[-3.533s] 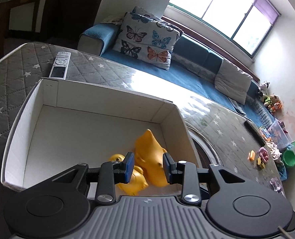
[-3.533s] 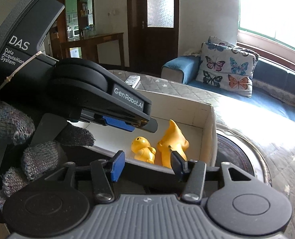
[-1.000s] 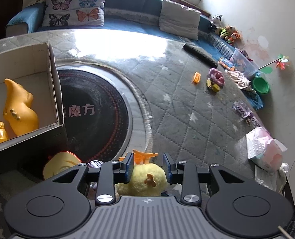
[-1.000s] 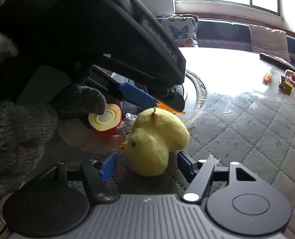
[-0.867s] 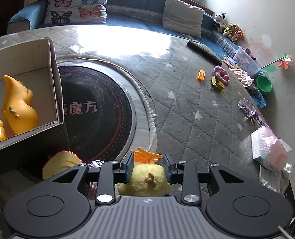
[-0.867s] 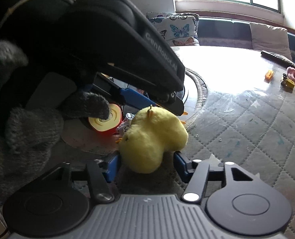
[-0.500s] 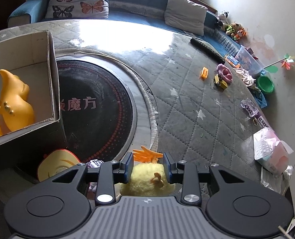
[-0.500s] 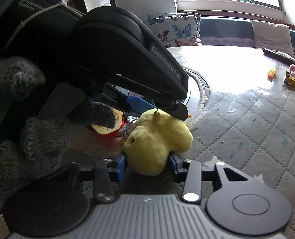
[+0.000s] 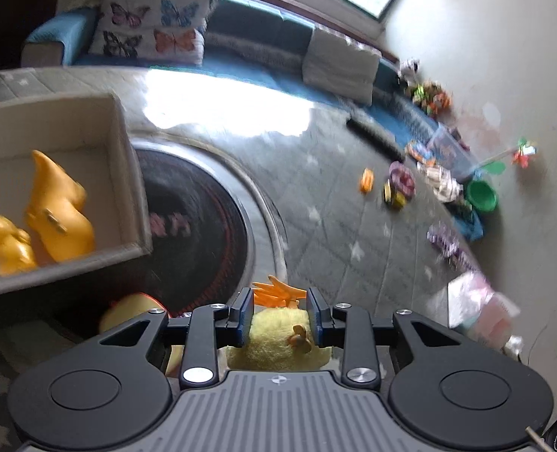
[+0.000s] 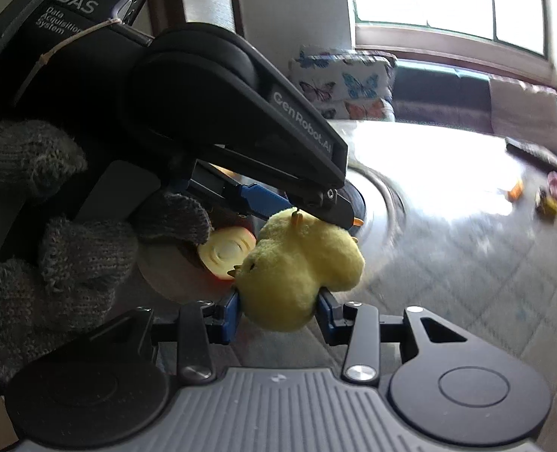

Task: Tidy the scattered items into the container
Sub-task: 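Carry the plush chick into the grey box and open the left gripper, then move the left gripper down to the red-and-yellow round toy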

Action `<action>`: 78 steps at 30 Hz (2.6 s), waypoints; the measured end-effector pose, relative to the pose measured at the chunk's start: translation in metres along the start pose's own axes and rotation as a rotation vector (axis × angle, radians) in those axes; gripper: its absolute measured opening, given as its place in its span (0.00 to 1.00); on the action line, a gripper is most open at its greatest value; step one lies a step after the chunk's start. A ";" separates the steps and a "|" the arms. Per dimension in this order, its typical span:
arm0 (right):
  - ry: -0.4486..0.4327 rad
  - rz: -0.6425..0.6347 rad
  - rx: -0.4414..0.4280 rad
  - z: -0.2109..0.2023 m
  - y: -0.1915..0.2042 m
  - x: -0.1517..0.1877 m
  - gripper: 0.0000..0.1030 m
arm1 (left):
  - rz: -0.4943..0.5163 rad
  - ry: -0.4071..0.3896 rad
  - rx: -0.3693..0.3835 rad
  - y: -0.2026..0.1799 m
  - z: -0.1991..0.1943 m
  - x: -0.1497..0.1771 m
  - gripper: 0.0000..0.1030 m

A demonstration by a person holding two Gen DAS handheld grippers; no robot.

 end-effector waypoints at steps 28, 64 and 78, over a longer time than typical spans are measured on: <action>-0.043 -0.202 -0.196 0.132 0.061 -0.077 0.40 | -0.134 -0.218 -0.164 0.137 -0.025 -0.077 0.30; -0.084 -0.202 -0.121 0.064 0.076 -0.043 0.58 | -0.100 -0.233 -0.177 0.100 -0.083 -0.027 0.32; -0.064 -0.169 -0.093 0.034 0.071 -0.016 0.62 | -0.061 -0.157 -0.190 0.076 -0.084 0.016 0.32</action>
Point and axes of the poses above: each gripper's, at about its wrist camera, not at the fingertips, and z roughly the way its jaws point, y to its left, x to its underside, the point moved 2 cm from there along z, roughly the way its jaws point, and after that the axes turned 10 degrees about -y, right-handed, at the moved point
